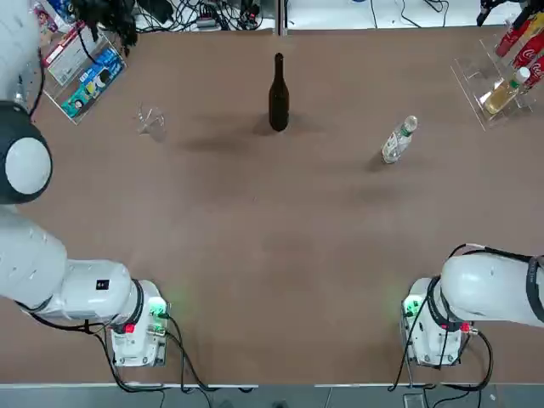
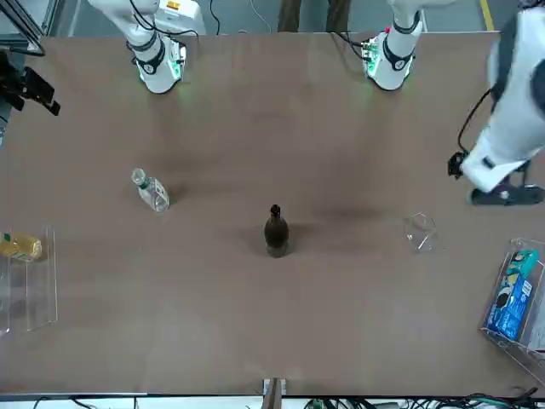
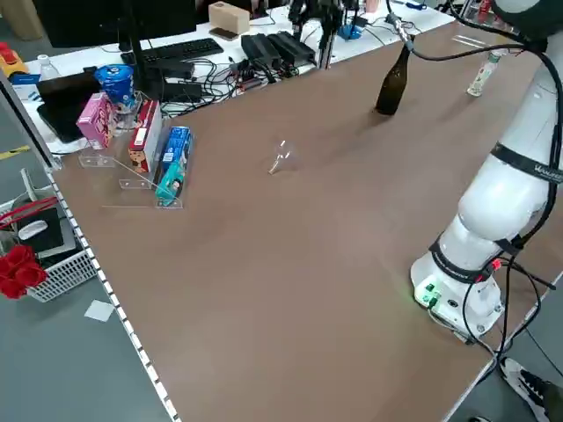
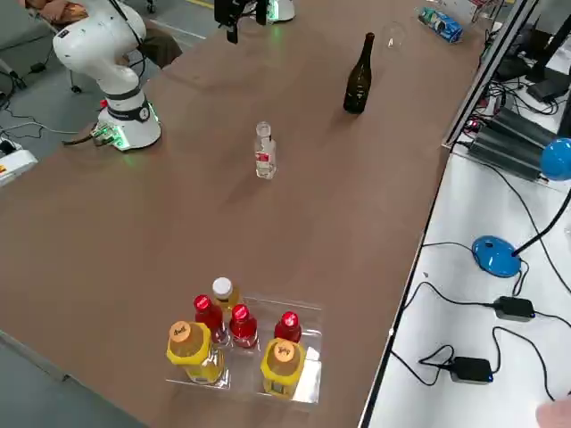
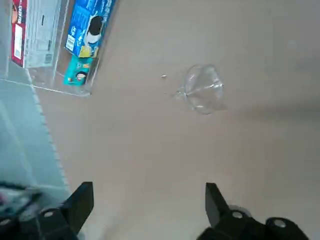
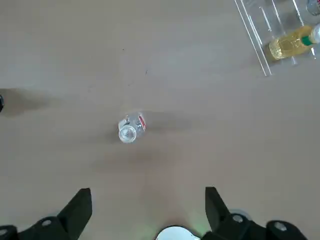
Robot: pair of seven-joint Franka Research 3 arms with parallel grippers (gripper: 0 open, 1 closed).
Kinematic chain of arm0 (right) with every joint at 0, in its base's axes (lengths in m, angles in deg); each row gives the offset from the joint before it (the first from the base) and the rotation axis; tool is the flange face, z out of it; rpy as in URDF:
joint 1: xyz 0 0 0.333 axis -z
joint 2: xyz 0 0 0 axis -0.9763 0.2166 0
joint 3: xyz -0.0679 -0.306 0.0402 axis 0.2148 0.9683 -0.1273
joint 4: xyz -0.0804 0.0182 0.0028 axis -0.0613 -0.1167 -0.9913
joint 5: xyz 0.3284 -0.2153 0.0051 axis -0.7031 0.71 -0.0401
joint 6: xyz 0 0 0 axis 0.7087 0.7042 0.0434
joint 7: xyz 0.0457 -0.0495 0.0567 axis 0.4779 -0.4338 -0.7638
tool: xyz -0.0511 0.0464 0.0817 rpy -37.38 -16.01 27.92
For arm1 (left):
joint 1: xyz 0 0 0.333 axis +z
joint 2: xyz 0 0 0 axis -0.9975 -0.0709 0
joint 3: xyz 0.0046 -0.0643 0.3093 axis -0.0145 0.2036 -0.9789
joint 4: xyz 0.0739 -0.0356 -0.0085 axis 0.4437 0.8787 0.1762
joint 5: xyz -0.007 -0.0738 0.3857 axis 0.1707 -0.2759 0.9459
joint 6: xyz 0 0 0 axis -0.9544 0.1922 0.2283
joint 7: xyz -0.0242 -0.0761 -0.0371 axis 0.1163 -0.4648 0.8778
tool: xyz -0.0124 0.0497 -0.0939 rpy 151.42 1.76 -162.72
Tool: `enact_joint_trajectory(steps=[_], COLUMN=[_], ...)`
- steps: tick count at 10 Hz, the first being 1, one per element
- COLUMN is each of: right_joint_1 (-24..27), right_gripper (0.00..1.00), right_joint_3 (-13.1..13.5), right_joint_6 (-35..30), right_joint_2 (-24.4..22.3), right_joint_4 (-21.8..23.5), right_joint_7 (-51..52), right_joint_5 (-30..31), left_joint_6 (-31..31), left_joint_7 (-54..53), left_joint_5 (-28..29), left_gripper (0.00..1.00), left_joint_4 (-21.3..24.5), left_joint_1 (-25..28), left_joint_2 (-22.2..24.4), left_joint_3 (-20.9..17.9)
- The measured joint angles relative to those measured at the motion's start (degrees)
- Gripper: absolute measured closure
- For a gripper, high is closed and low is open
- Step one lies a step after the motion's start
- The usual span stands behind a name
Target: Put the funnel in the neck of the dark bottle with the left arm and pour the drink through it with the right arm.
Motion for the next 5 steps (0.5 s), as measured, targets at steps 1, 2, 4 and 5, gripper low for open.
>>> enact_joint_trajectory(steps=[1, 2, 4, 5], right_joint_1=[0.0, 0.0, 0.0, -0.1], right_gripper=[0.0, 0.0, 0.0, 0.0], right_joint_3=[0.0, 0.0, 0.0, 0.0], right_joint_6=[0.0, 0.0, -0.3, -0.4], right_joint_2=[0.0, 0.0, 0.0, 0.0], right_joint_4=[0.0, 0.0, 0.0, 0.0], right_joint_7=[0.0, 0.0, 0.0, 0.0], right_joint_5=[0.0, 0.0, 0.0, 0.0], left_joint_6=[2.7, 4.9, 11.5, 14.3], left_joint_7=[2.5, 4.4, 11.6, 16.3], left_joint_5=[3.2, 6.6, 13.8, 15.7], left_gripper=[0.01, 0.01, 0.01, 0.01], left_joint_4=[4.0, 7.5, 13.9, 15.6], left_joint_1=[-0.2, 0.0, 0.7, 0.9], left_joint_2=[-0.3, -0.6, -2.2, -3.8], left_joint_3=[0.3, 0.2, 0.1, 0.1])
